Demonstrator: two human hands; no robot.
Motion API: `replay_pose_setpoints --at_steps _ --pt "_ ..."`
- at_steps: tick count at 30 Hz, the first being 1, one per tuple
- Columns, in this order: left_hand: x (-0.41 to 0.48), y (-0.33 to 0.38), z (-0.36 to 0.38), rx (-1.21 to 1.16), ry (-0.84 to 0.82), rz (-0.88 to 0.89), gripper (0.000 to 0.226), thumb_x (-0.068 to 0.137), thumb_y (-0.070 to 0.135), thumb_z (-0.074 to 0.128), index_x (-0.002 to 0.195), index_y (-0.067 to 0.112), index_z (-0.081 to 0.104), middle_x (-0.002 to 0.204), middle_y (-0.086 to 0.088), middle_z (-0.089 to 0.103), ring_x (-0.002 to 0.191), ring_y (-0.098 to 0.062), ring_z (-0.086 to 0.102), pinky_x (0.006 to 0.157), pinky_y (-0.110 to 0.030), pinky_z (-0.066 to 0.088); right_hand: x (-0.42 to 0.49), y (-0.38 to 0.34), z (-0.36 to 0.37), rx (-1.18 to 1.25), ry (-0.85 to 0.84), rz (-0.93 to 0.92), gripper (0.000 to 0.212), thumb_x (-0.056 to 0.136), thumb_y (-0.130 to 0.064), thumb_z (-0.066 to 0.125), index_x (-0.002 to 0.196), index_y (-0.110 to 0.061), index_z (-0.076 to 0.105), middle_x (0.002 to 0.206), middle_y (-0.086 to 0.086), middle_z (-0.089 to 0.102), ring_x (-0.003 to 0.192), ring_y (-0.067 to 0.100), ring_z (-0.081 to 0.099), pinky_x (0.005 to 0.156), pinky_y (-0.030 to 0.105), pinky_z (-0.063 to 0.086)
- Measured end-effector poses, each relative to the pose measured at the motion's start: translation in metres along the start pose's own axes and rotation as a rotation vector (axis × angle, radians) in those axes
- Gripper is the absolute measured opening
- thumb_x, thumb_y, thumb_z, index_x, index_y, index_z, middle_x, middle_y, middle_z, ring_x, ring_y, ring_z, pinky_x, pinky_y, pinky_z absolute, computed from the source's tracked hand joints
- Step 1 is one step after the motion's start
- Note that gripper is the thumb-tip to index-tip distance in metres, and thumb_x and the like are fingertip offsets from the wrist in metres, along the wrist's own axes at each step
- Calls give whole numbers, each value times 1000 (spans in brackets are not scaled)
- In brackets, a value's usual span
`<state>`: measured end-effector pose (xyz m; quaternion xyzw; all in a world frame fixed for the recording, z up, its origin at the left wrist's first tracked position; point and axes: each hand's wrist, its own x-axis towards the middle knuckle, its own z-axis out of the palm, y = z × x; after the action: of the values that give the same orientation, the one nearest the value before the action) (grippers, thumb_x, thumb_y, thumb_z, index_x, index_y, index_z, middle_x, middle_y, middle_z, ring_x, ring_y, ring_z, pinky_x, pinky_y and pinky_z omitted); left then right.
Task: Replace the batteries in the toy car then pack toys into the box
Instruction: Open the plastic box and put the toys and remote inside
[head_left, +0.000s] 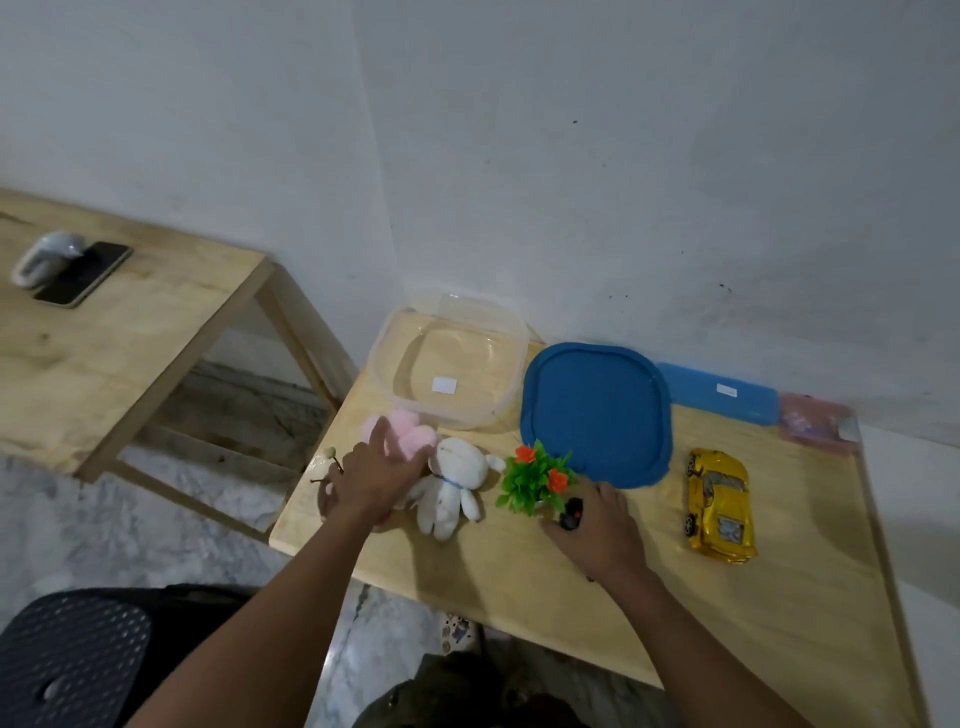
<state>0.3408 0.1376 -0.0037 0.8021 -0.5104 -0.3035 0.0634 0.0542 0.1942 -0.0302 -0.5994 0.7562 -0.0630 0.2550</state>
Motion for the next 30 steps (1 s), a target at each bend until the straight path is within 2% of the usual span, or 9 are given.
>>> replay_pose_setpoints --at_steps 4,6,9,13,18,21,23,25,30 --pt "-9 -5 -1 76 106 -91 113 62 97 34 154 35 10 159 -17 22 149 -41 6 112 -69 -1 5 -25 4 45 34 -23 94 69 -63 67 148 -27 29 150 -5 35 139 19 30 106 41 34" --pt "-10 -8 3 22 53 -189 123 52 101 35 154 38 5 161 -20 12 149 -43 -1 111 -73 0 5 -35 7 23 57 -14 95 69 -65 68 148 -30 30 151 -7 35 140 18 28 108 41 28" --pt "-9 -5 7 -15 15 -253 126 46 102 39 152 42 7 159 -21 15 147 -45 8 110 -72 11 5 -42 16 16 79 -40 86 70 -60 71 144 -30 38 150 -7 37 140 18 28 110 44 23" --pt "-1 3 6 33 67 -225 117 49 103 29 146 36 26 144 -16 41 136 -40 30 105 -63 27 8 -50 27 -52 174 -69 71 67 -44 79 132 -29 54 130 -1 48 126 23 39 103 45 26" --pt "7 7 4 25 116 -174 111 55 99 27 139 27 39 136 -9 54 129 -35 41 99 -57 30 9 -52 37 -169 292 -193 57 56 -34 85 109 -21 67 111 -1 58 108 25 54 95 47 35" --pt "6 0 4 42 174 -122 106 59 95 24 137 26 42 133 -7 56 124 -35 46 96 -53 34 10 -50 33 -7 312 -219 48 57 -42 82 96 -23 62 104 -3 56 104 21 53 99 46 36" --pt "7 -4 6 51 204 -85 103 61 92 22 138 26 40 131 -7 58 121 -35 49 94 -52 36 8 -57 29 324 247 -268 50 58 -49 83 91 -26 53 95 -5 56 94 19 56 88 46 46" --pt "10 -7 9 64 211 -57 100 66 91 25 143 27 33 130 -7 58 120 -35 50 92 -51 37 4 -74 27 486 69 -327 61 59 -58 82 104 -27 55 103 -5 58 98 17 59 85 44 51" --pt "18 -16 15 159 200 22 89 77 82 37 149 31 23 128 -6 58 116 -33 52 88 -48 39 10 -124 20 179 -178 -241 67 62 -59 72 122 -34 55 133 -2 29 129 18 24 112 38 31"
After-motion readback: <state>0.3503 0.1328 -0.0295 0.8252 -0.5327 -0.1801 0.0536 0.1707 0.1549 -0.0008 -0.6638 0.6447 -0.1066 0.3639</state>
